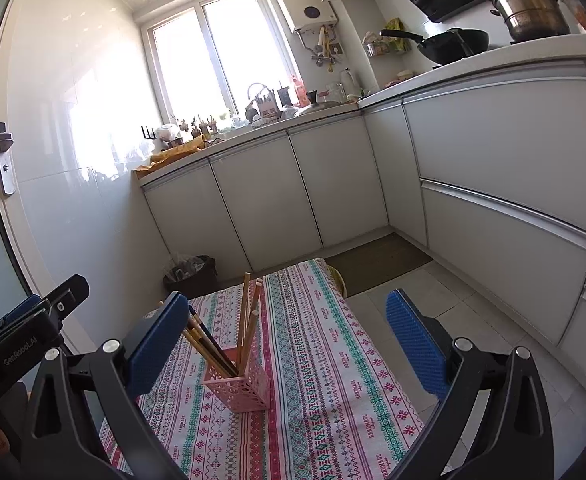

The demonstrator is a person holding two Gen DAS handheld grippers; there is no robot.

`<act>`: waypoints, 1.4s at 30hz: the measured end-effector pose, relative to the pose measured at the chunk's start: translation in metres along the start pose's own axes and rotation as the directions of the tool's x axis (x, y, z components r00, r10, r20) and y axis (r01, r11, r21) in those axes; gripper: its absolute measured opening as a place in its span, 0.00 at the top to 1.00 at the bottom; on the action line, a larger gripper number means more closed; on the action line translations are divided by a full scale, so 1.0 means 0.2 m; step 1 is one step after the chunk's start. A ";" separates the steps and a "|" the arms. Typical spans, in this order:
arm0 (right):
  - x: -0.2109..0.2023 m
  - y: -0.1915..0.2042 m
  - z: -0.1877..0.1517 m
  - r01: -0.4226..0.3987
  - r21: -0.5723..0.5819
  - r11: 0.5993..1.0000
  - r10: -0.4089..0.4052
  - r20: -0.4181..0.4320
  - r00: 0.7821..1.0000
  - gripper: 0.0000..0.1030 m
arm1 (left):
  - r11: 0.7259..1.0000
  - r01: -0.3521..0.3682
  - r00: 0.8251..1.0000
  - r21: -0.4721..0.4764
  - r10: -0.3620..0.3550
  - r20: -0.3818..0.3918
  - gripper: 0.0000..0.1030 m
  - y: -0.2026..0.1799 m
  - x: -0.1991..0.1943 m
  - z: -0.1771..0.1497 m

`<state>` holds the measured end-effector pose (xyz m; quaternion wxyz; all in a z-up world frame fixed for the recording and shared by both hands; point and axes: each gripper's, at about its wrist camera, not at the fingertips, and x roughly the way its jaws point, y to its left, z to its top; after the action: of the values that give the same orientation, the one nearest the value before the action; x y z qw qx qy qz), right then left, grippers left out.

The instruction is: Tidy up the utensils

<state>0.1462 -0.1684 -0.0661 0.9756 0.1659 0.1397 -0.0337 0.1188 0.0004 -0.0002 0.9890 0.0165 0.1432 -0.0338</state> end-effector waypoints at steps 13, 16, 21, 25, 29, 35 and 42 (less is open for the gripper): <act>0.02 -0.01 0.00 -0.001 0.015 1.000 0.001 -0.014 1.000 0.07 | 1.000 0.009 1.000 -0.004 -0.009 -0.007 0.07 0.00 0.01 0.00; 0.01 -0.01 0.01 -0.003 0.013 1.000 0.003 -0.014 1.000 0.07 | 1.000 0.015 1.000 -0.013 -0.015 -0.012 0.07 0.01 0.02 -0.01; 0.01 -0.01 0.01 -0.002 0.014 1.000 0.002 -0.013 1.000 0.07 | 1.000 0.010 1.000 -0.009 -0.010 -0.011 0.07 0.00 0.02 -0.01; 0.02 -0.01 0.01 -0.002 0.015 1.000 0.002 -0.018 1.000 0.07 | 1.000 0.008 1.000 -0.007 -0.008 -0.015 0.07 0.00 0.02 -0.01; 0.01 -0.01 0.01 -0.001 0.016 1.000 0.001 -0.016 1.000 0.07 | 1.000 0.007 1.000 -0.002 -0.007 -0.018 0.07 0.00 0.02 -0.02; 0.02 -0.02 0.01 0.002 0.019 1.000 -0.002 -0.020 1.000 0.07 | 1.000 0.006 1.000 0.005 -0.006 -0.022 0.07 -0.01 0.03 -0.03; 0.02 -0.03 0.01 0.002 0.024 1.000 -0.001 -0.023 1.000 0.07 | 1.000 0.005 1.000 0.012 -0.005 -0.025 0.07 -0.01 0.04 -0.04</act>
<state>0.1496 -0.1741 -0.0664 0.9719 0.1778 0.1507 -0.0342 0.1240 -0.0012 -0.0096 0.9869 0.0225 0.1552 -0.0368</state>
